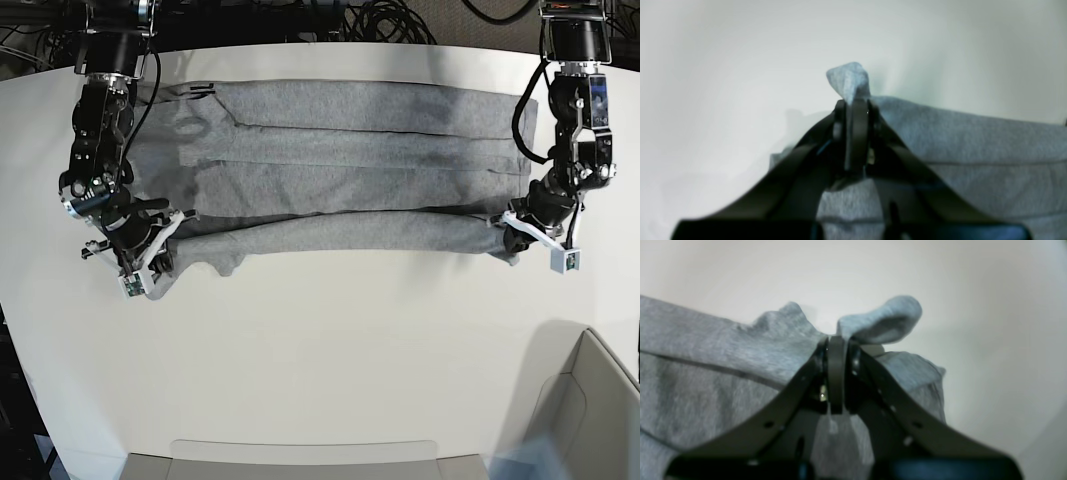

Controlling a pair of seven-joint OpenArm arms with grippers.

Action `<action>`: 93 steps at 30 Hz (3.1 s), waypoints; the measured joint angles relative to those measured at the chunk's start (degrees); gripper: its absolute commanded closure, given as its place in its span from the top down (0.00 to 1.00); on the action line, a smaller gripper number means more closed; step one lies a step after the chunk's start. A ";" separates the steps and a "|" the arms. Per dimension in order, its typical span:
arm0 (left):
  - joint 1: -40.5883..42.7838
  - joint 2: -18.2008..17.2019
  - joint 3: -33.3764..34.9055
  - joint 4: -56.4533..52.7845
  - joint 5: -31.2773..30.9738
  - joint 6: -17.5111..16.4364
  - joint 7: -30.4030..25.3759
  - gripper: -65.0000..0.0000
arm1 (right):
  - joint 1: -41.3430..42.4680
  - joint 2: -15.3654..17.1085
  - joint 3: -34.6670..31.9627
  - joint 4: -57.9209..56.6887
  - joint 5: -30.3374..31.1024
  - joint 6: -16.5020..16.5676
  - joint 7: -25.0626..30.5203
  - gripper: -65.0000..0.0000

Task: Fold the T-shirt properly
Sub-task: 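Lift the hem and fold it over onto the folded shoulder edge, then release the hem with the left gripper and regrasp the shirt end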

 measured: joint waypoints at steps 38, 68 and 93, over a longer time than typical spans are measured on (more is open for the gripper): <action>21.16 -0.17 -7.80 12.79 0.07 0.02 4.85 0.00 | -27.85 -0.31 12.20 21.53 7.87 0.17 -4.02 0.00; 22.51 -1.92 -5.77 8.85 -4.02 0.52 0.50 0.36 | -29.81 0.00 11.82 20.26 8.09 0.20 -4.00 0.32; 19.28 -1.92 -6.05 -4.59 -0.74 -1.57 -5.09 0.36 | -28.00 2.32 6.86 17.16 8.26 0.20 -3.96 0.32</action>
